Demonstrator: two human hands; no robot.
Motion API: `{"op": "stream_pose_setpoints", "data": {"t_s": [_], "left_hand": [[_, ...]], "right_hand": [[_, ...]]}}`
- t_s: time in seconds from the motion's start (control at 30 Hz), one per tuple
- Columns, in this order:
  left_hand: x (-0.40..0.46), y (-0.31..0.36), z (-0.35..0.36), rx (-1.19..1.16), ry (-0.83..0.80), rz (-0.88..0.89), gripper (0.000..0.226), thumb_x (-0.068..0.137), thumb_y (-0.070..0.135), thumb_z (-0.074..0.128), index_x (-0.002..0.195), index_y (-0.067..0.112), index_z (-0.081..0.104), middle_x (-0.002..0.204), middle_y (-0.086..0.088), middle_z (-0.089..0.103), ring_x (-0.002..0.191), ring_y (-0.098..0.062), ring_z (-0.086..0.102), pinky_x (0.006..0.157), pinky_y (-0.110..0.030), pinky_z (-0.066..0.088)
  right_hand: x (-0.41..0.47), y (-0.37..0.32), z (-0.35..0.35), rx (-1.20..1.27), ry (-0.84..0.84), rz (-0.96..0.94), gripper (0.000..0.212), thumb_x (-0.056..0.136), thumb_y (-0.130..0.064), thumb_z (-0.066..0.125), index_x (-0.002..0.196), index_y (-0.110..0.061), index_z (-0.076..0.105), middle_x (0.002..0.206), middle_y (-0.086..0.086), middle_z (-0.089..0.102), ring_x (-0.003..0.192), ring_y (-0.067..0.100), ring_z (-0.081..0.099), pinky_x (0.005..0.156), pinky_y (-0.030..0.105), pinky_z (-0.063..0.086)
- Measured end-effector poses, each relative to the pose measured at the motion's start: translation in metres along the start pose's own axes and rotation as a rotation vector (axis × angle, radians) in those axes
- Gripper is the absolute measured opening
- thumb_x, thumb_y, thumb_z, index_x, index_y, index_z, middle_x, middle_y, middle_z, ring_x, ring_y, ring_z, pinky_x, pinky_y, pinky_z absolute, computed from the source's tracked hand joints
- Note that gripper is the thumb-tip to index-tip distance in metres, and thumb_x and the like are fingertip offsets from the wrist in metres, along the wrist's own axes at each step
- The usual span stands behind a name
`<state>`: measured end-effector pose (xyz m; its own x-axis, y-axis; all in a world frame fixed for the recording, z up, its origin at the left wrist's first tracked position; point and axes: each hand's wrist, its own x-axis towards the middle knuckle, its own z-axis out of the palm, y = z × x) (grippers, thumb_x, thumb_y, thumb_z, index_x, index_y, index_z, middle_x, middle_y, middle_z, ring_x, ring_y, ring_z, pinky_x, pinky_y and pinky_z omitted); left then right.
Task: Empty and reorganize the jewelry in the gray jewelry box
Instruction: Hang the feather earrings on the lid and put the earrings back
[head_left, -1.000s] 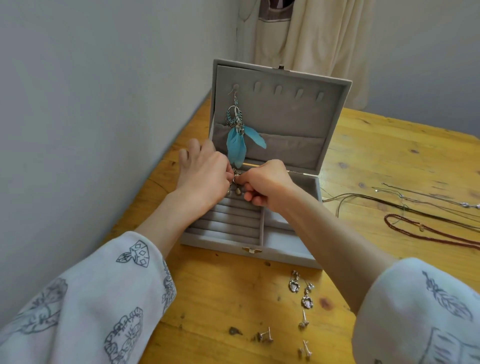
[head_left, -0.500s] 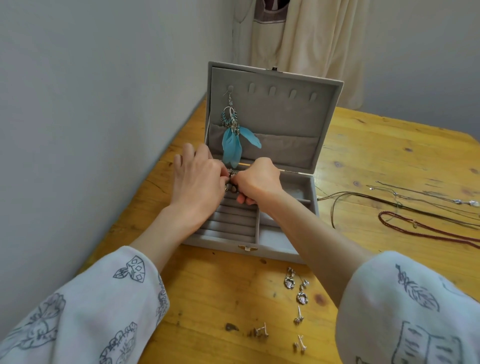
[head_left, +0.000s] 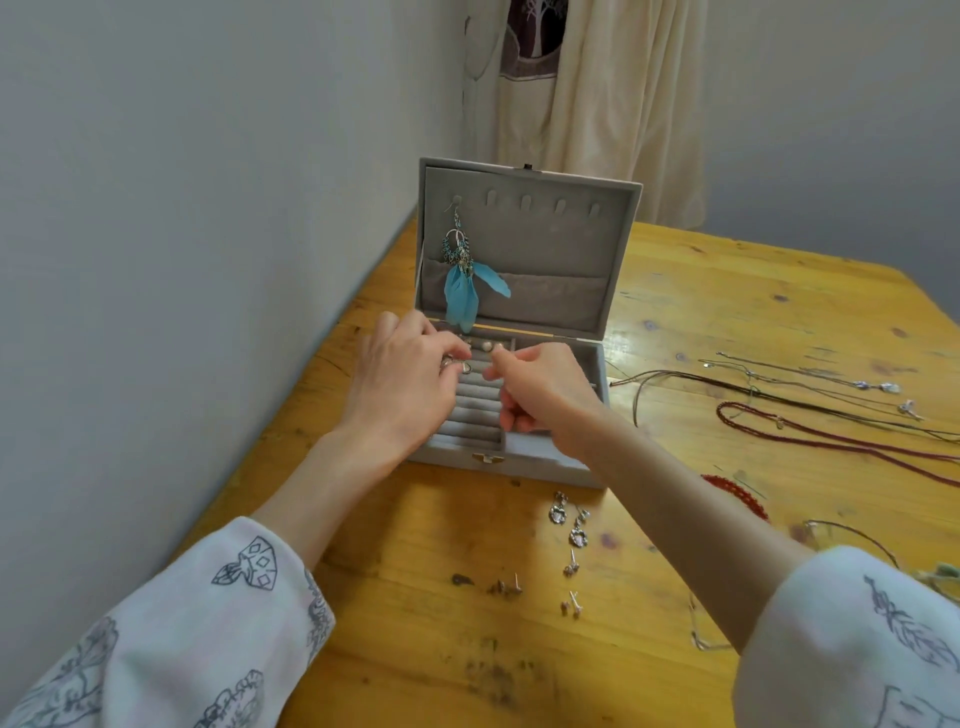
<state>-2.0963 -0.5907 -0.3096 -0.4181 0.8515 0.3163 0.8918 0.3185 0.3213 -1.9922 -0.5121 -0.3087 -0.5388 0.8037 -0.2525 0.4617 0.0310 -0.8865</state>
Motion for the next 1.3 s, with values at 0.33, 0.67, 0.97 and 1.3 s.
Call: {"op": "stream_pose_setpoints", "data": {"t_s": [0.33,0.67,0.97,1.3], "left_hand": [[-0.089,0.029,-0.006,-0.288,-0.253,0.045,0.018,0.092,0.019,0.051,0.106,0.02,0.062,0.102,0.008,0.052,0.094,-0.003,0.047,0.085,-0.016,0.039],[-0.138,0.024,0.006,-0.297,-0.313,-0.041,0.018,0.088,0.023,0.058,0.104,0.023,0.064,0.099,0.008,0.048,0.096,-0.004,0.043,0.088,-0.018,0.037],[-0.139,0.027,0.014,-0.295,-0.243,-0.003,0.012,0.086,0.026,0.061,0.096,0.025,0.066,0.095,0.009,0.048,0.093,-0.003,0.042,0.083,-0.017,0.037],[-0.12,0.019,0.012,-0.261,-0.149,0.04,0.013,0.09,0.026,0.054,0.097,0.019,0.062,0.095,0.009,0.046,0.096,-0.004,0.042,0.083,-0.016,0.034]], "right_hand": [[-0.098,0.041,-0.026,-0.452,-0.041,-0.23,0.017,0.091,-0.022,0.053,0.095,-0.013,0.068,0.065,-0.011,0.055,0.061,0.006,0.054,0.06,0.022,0.046],[-0.126,0.071,-0.007,-0.662,-0.076,-0.405,0.016,0.086,-0.02,0.061,0.101,-0.021,0.066,0.094,-0.002,0.056,0.092,0.018,0.053,0.083,0.032,0.045],[-0.123,0.075,-0.004,-0.672,-0.056,-0.479,0.014,0.088,-0.019,0.058,0.094,-0.021,0.07,0.097,-0.002,0.062,0.096,0.016,0.053,0.087,0.035,0.044],[-0.102,0.062,-0.015,-0.51,-0.075,-0.451,0.013,0.088,-0.017,0.06,0.094,-0.014,0.071,0.086,-0.008,0.056,0.08,0.007,0.051,0.077,0.021,0.044]]}}
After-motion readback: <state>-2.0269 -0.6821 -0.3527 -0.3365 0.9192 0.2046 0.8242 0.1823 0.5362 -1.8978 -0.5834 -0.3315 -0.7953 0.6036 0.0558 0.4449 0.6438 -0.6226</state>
